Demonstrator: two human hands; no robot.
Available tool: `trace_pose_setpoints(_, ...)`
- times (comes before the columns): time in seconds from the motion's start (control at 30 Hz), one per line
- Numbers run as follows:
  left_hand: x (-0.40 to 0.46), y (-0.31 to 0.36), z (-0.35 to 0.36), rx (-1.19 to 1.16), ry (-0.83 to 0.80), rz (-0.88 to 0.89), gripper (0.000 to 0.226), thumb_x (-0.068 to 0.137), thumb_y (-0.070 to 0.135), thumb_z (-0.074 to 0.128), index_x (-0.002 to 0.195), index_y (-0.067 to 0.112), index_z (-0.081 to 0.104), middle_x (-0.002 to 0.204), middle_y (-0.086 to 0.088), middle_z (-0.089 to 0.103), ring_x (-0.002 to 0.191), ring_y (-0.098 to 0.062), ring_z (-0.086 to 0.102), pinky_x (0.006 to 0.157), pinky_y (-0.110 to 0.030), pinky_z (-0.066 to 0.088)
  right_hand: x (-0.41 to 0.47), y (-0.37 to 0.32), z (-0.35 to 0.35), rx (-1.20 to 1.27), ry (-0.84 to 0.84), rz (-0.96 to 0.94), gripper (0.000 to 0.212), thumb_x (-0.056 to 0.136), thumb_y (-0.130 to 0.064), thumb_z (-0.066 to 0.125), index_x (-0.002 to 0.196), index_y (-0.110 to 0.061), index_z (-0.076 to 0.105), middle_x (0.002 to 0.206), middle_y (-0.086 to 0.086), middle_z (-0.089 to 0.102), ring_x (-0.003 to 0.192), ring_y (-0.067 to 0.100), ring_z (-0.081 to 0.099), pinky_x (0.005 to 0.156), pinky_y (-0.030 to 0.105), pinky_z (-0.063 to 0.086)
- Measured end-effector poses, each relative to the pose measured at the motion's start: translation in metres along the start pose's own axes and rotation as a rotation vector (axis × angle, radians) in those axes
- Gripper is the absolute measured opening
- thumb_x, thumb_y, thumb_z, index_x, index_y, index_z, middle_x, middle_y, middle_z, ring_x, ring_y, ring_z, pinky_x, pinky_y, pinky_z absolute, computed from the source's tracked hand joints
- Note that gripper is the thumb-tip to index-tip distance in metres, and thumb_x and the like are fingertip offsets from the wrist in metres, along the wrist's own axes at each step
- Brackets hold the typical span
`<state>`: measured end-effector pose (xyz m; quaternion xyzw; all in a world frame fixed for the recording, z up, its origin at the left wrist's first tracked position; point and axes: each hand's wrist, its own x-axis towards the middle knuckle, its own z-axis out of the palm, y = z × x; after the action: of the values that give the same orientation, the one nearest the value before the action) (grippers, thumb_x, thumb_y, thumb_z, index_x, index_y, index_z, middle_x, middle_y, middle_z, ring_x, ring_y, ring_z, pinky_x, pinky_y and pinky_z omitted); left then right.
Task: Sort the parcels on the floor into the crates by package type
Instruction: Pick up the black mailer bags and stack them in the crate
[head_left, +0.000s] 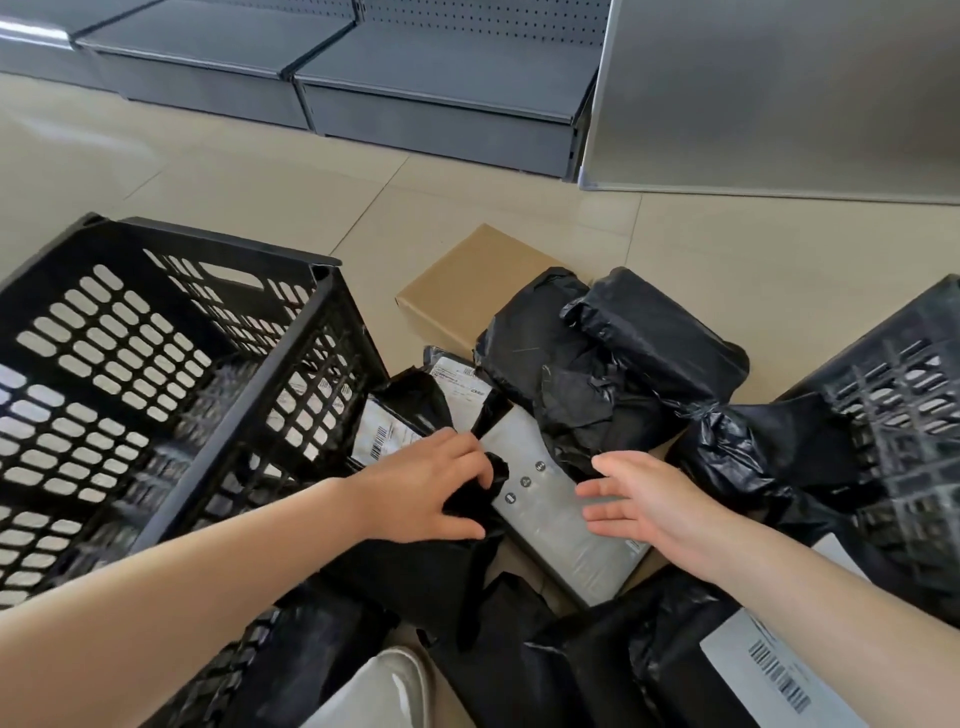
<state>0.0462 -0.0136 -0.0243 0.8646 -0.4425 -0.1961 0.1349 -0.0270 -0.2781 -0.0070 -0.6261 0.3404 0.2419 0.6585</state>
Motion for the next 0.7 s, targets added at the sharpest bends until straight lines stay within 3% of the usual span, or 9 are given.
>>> trace_pose_setpoints(0.07,-0.003,0.000,-0.001,-0.056,-0.083,0.023,0.062,0.077,0.074,0.057,0.121,0.030,0.051,0.121,0.016,0.046,0.111,-0.004,0.044,0.096,-0.029,0.045,0.001,0.003,-0.001,0.001,-0.008,0.008,0.014,0.101,-0.024,0.057,0.113,-0.016,0.054,0.109,0.018,0.069,0.096,0.035,0.069,0.080,0.043,0.059)
trace_pose_setpoints(0.13,-0.006,0.001,0.004,-0.052,-0.230,0.014,0.071,0.078,0.072,0.059,0.134,0.031,0.046,0.132,0.015,0.045,0.121,-0.004,0.043,0.104,-0.027,0.041,0.003,0.006,-0.001,0.010,-0.009,0.020,0.014,0.101,-0.024,0.057,0.112,-0.015,0.055,0.109,0.019,0.069,0.094,0.035,0.069,0.080,0.043,0.059)
trace_pose_setpoints(0.2,-0.010,0.004,0.015,0.007,-0.278,0.018,0.080,0.080,0.069,0.059,0.145,0.028,0.037,0.140,0.011,0.043,0.128,-0.008,0.039,0.108,-0.026,0.035,0.004,0.007,-0.001,0.020,-0.006,0.030,0.014,0.101,-0.024,0.057,0.111,-0.015,0.055,0.108,0.019,0.069,0.093,0.035,0.069,0.078,0.042,0.059)
trace_pose_setpoints(0.3,-0.012,0.014,0.032,0.094,-0.210,-0.019,0.080,0.083,0.067,0.056,0.149,0.027,0.032,0.141,0.007,0.044,0.128,-0.014,0.038,0.109,-0.031,0.034,0.004,0.007,0.002,0.006,-0.009,0.039,0.011,0.101,-0.023,0.056,0.109,-0.015,0.056,0.109,0.020,0.069,0.094,0.035,0.068,0.077,0.041,0.059)
trace_pose_setpoints(0.4,-0.010,0.025,0.042,0.155,-0.149,-0.049,0.069,0.086,0.060,0.053,0.145,0.026,0.039,0.136,0.003,0.046,0.124,-0.017,0.041,0.106,-0.033,0.036,0.003,0.009,0.006,-0.016,-0.020,0.051,0.013,0.102,-0.022,0.055,0.110,-0.013,0.055,0.109,0.020,0.068,0.089,0.033,0.067,0.075,0.040,0.059)
trace_pose_setpoints(0.57,-0.004,0.039,0.039,0.108,-0.085,-0.167,0.036,0.091,0.040,0.048,0.122,0.025,0.056,0.116,0.004,0.054,0.108,-0.019,0.049,0.093,-0.038,0.045,-0.004,0.011,0.014,-0.024,-0.050,0.067,0.017,0.103,-0.022,0.052,0.117,-0.012,0.052,0.109,0.019,0.067,0.094,0.034,0.067,0.079,0.041,0.059)
trace_pose_setpoints(0.7,-0.003,0.043,0.034,0.036,-0.049,-0.256,0.029,0.097,0.031,0.040,0.119,0.025,0.058,0.115,0.006,0.053,0.103,-0.018,0.057,0.082,-0.039,0.051,-0.007,0.010,0.017,0.003,-0.071,0.069,0.023,0.103,-0.020,0.052,0.123,-0.009,0.050,0.111,0.020,0.067,0.099,0.036,0.067,0.084,0.044,0.059)
